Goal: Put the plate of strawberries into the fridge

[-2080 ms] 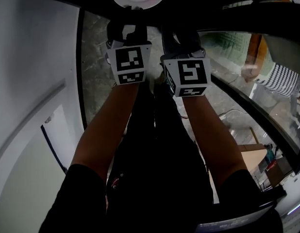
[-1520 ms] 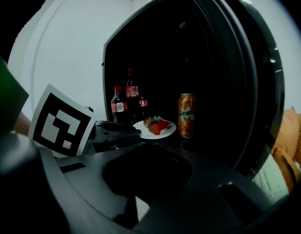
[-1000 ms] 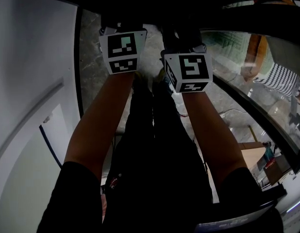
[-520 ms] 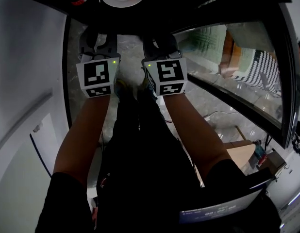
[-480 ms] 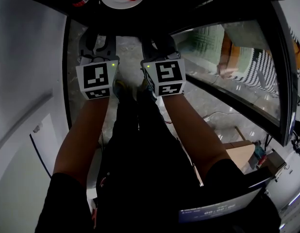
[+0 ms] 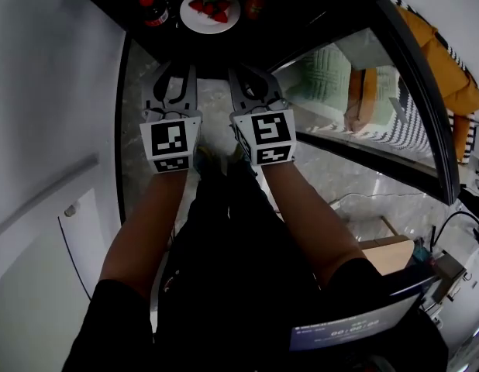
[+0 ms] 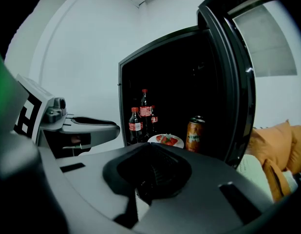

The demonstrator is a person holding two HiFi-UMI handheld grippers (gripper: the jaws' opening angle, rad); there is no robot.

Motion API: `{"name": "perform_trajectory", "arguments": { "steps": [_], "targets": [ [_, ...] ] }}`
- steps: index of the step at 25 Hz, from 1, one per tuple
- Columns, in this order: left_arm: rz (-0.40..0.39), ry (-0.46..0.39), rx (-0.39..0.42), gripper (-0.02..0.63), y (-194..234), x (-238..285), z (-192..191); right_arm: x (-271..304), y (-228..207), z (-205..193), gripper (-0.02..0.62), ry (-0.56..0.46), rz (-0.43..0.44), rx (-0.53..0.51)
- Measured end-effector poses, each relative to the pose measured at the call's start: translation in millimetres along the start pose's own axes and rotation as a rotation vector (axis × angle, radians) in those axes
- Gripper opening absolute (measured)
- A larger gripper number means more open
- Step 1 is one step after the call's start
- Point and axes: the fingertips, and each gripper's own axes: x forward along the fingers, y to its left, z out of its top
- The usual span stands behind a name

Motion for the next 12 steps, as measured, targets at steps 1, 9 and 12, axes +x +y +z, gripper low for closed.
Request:
{"name": "perform_trajectory", "arguments": {
  "steps": [1,9,12],
  "targets": [
    [-0.001,-0.01,0.0,0.091,3,-7,1,-2,8,4,0.005,-0.009,-0.003,-0.005],
    [0.002,-0.037,-0.008,0.091,22,-30,-3,-3,39,11,0.005,-0.038,-0.006,-0.024],
    [0.005,-0.042,-0.008,0.091,24,-32,-5,-2,43,10,0.005,-0.043,-0.007,-0.028]
  ]
}}
